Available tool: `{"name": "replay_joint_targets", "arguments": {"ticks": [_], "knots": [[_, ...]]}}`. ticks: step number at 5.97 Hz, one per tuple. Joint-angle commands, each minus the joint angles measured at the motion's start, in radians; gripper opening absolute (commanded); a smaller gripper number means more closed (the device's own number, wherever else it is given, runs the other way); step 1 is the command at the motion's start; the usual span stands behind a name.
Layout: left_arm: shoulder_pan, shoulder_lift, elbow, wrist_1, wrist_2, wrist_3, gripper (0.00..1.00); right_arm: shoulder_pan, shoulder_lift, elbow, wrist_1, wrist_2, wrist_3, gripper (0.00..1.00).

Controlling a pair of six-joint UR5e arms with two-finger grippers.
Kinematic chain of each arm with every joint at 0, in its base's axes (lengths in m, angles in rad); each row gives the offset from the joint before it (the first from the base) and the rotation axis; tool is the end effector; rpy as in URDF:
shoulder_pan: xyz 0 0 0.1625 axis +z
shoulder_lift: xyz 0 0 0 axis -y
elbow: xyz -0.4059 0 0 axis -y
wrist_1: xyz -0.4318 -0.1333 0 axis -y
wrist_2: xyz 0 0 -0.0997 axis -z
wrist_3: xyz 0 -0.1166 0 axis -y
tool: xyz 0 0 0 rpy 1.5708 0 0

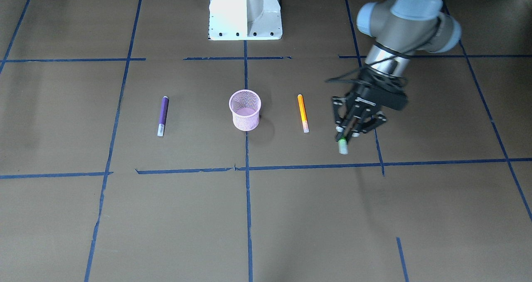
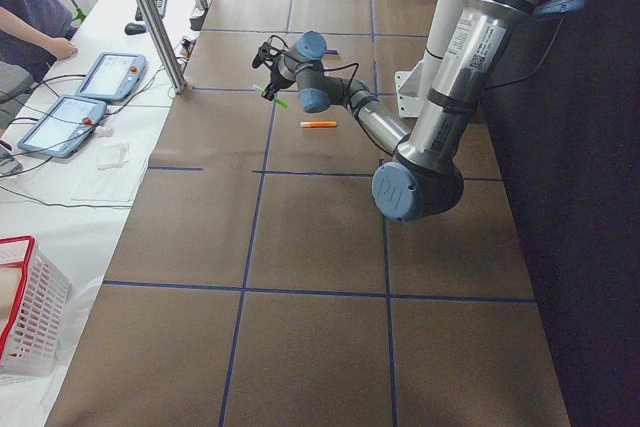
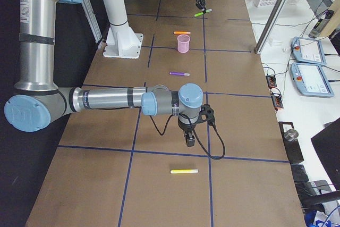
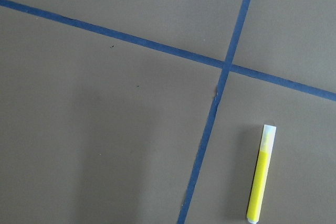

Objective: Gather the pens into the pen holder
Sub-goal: 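Carry the green highlighter with the left gripper over the pink cup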

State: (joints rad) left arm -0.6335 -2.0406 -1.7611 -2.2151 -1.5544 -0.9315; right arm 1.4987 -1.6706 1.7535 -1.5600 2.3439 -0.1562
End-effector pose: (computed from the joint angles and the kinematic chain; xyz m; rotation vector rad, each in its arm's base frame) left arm 0.4548 -0.5018 0.1942 0.7865 1.0407 -0.0057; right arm 0.0159 -0.4994 0.6044 0.1217 -0.7702 -0.2529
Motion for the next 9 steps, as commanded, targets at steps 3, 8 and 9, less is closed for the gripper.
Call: {"name": "replay_joint_targets", "arguments": {"ticks": [3,8,9], "knots": [[0.238,-0.194,0.069,0.006,0.352,-0.004,0.02,0.000,0.000,0.000,-0.002,-0.002,0.000,1.00],[0.302,-0.205,0.155,-0.005,0.419,-0.003,0.87,0.000,0.000,0.000,0.000,-0.002,0.000,1.00],[0.301,-0.208,0.147,-0.003,0.413,-0.004,1.00,0.000,0.000,0.000,0.000,0.000,0.000,1.00]]}}
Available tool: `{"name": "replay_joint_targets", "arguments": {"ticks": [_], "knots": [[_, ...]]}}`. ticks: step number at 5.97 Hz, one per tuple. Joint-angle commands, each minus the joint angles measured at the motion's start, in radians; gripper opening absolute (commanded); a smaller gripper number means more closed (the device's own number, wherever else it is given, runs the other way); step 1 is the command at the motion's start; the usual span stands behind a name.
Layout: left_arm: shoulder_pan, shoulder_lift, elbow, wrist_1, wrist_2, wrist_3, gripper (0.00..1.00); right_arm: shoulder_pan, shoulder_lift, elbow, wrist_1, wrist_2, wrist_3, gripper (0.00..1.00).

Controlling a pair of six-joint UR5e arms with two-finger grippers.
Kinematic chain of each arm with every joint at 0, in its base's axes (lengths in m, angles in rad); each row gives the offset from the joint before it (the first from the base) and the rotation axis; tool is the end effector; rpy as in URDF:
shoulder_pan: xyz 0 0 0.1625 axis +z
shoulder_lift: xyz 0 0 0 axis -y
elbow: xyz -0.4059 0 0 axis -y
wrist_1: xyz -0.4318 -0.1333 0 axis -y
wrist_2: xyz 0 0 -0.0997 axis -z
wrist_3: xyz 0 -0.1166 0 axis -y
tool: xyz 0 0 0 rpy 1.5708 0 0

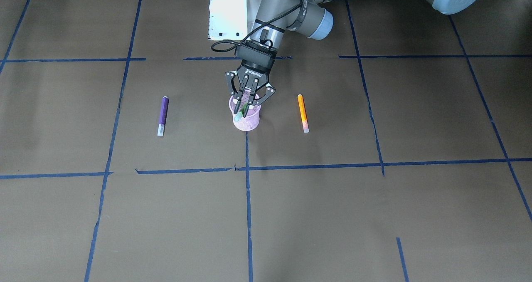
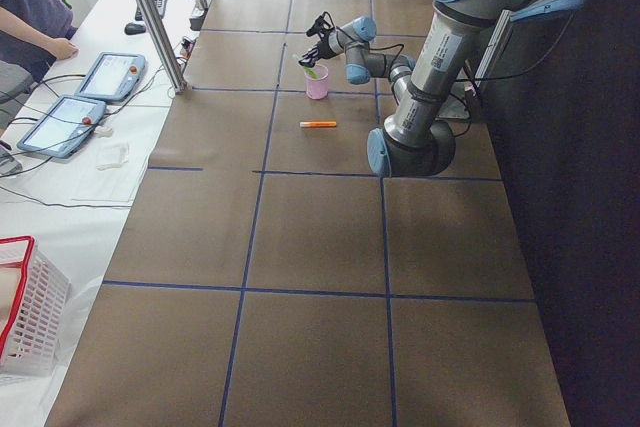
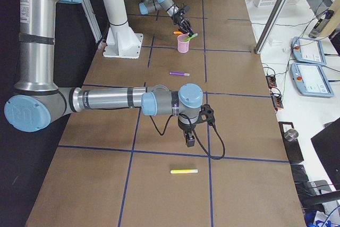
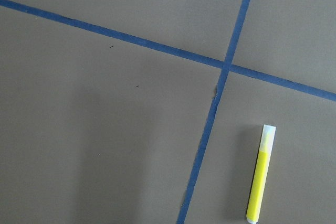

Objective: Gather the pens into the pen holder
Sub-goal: 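Lower the green highlighter into the pink cup and open the left gripper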

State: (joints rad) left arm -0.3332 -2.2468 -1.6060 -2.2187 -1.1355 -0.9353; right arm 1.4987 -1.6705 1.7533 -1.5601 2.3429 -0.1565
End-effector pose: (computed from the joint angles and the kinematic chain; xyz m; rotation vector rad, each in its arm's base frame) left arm 0.6069 -0.4031 0.1220 0.9417 1.0077 -0.0429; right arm 0.0160 -0.4994 0.6045 0.1216 -0.7692 -0.2531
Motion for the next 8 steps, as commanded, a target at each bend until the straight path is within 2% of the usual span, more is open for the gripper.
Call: {"name": "replay_joint_targets", "arguments": {"ticks": [1,2,4,6,7,8], "knots": [[0.000,0.000,-0.035,0.010,-0.007,0.000,1.00,0.000,0.000,0.000,0.000,0.001,0.000,1.00],[-0.009,0.000,-0.052,0.022,-0.070,0.000,1.00,0.000,0.000,0.000,0.000,0.001,0.000,1.00],[-0.084,0.004,-0.109,0.289,-0.275,-0.029,1.00,0.000,-0.001,-0.003,-0.002,0.004,0.002,1.00],[-0.278,0.013,-0.188,0.616,-0.688,-0.017,1.00,0.000,-0.011,-0.023,0.000,0.009,0.000,1.00],[-0.327,0.041,-0.231,0.748,-0.766,-0.014,1.00,0.000,-0.011,-0.056,0.002,0.009,-0.002,1.00],[-0.334,0.120,-0.297,0.761,-0.768,0.081,1.00,0.000,-0.009,-0.121,0.065,0.007,0.001,1.00]]}}
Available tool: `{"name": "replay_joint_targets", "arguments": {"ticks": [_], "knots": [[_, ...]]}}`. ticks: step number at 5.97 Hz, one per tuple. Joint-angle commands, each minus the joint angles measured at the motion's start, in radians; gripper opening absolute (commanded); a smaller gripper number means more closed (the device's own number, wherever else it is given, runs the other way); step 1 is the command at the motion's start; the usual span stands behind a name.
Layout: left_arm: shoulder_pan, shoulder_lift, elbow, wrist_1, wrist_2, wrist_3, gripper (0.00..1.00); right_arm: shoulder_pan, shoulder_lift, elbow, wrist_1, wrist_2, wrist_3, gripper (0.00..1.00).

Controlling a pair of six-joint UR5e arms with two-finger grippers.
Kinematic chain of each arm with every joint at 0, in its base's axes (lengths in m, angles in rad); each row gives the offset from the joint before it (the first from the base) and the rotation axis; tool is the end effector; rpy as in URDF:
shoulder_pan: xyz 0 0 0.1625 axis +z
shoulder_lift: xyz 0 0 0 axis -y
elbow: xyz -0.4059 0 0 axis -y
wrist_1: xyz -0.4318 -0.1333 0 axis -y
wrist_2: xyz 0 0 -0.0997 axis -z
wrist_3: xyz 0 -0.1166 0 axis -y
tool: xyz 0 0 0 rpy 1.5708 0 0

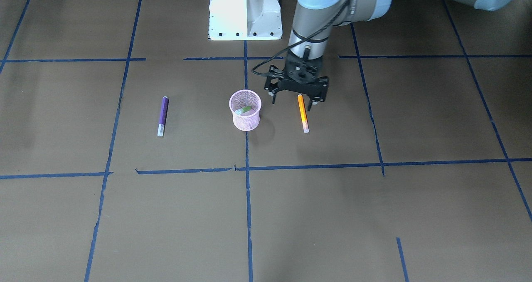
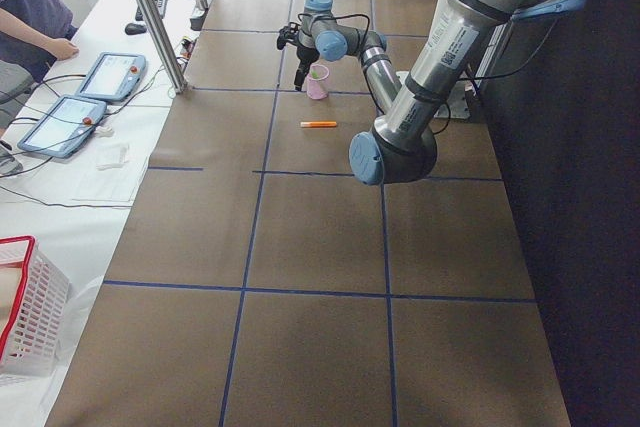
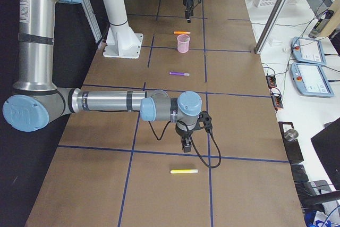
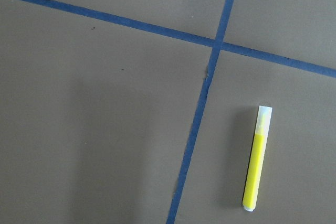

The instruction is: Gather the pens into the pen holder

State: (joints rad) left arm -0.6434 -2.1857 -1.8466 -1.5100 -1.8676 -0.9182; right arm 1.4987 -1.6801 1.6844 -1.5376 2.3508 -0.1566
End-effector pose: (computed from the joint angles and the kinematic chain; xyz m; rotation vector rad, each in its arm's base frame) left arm 0.4647 -0.4725 0.1600 0.2743 0.8255 0.1317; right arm 0.0158 -0.4927 0.6432 0.0687 -0.7796 -0.2316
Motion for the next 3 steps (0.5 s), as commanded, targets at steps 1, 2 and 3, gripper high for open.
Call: {"name": "replay_joint_targets", "arguments": {"ticks": [1,2,3], "knots": [[-0.050,0.066,-0.072,0.054,-0.041,0.128,1.00,0.000,0.017,-0.196,0.226,-0.001,0.053,0.99],[-0.050,0.066,-0.074,0.054,-0.041,0.128,1.00,-0.023,0.022,-0.300,0.398,-0.007,0.156,0.96],[-0.050,0.066,-0.082,0.054,-0.041,0.128,1.00,-0.052,0.066,-0.410,0.478,-0.011,0.185,0.87]]}}
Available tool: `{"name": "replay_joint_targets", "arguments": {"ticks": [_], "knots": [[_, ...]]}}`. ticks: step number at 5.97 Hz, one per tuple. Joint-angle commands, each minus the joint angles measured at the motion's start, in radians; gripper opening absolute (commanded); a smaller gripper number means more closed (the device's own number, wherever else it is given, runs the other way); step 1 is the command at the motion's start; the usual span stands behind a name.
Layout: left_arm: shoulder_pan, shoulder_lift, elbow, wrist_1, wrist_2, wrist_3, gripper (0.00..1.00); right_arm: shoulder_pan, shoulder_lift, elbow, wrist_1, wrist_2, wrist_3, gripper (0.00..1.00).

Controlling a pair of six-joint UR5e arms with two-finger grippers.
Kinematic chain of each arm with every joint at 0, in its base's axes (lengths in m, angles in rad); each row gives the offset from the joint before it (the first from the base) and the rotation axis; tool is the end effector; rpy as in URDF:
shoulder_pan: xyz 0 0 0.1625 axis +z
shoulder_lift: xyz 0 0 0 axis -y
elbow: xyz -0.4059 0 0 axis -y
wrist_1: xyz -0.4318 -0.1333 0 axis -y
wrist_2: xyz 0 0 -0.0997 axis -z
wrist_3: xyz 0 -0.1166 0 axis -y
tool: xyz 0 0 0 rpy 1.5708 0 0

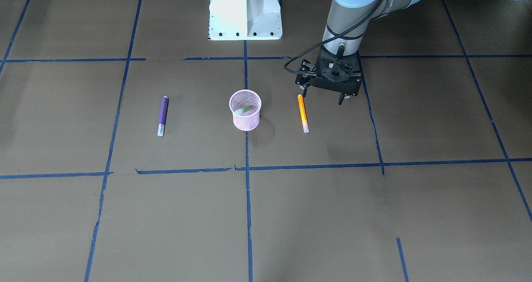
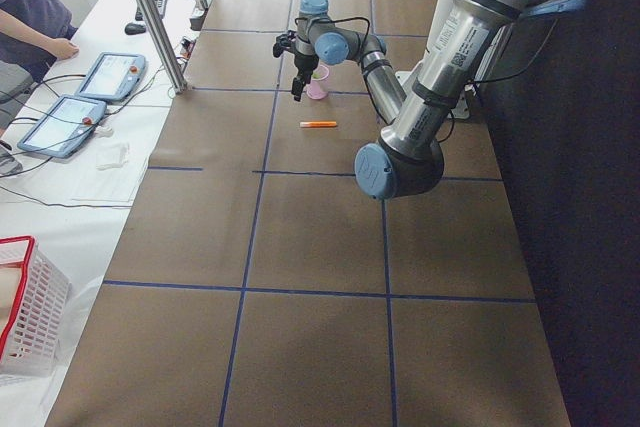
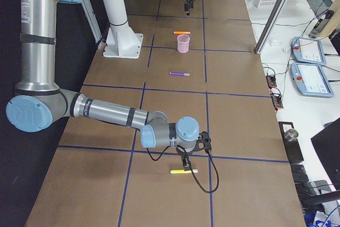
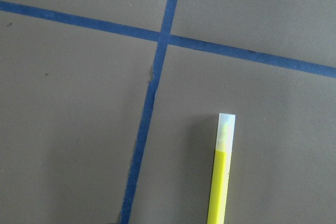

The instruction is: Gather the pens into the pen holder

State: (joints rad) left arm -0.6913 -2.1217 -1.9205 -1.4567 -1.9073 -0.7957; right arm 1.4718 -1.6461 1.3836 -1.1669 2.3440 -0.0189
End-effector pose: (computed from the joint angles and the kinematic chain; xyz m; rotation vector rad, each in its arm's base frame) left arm 0.4242 -0.4741 0.1771 0.2847 0.7932 0.2111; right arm 0.0025 -0.4996 0.7479 0.1034 -0.7775 -0.1665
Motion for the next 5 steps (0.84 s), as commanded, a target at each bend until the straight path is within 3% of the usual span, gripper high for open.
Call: {"name": "replay_joint_targets", "arguments": {"ticks": [1,2,5], "knots": [[-0.002,0.002,-0.008,0.001,-0.002,0.006,1.00,-0.040,0.073,-0.176,0.121,-0.014,0.042,0.83],[-0.002,0.002,-0.011,0.001,-0.002,0.006,1.00,-0.062,0.090,-0.220,0.154,-0.059,0.040,0.82],[-0.002,0.000,-0.011,0.001,-0.002,0.006,1.00,-0.094,0.100,-0.267,0.161,-0.066,0.040,0.71]]}}
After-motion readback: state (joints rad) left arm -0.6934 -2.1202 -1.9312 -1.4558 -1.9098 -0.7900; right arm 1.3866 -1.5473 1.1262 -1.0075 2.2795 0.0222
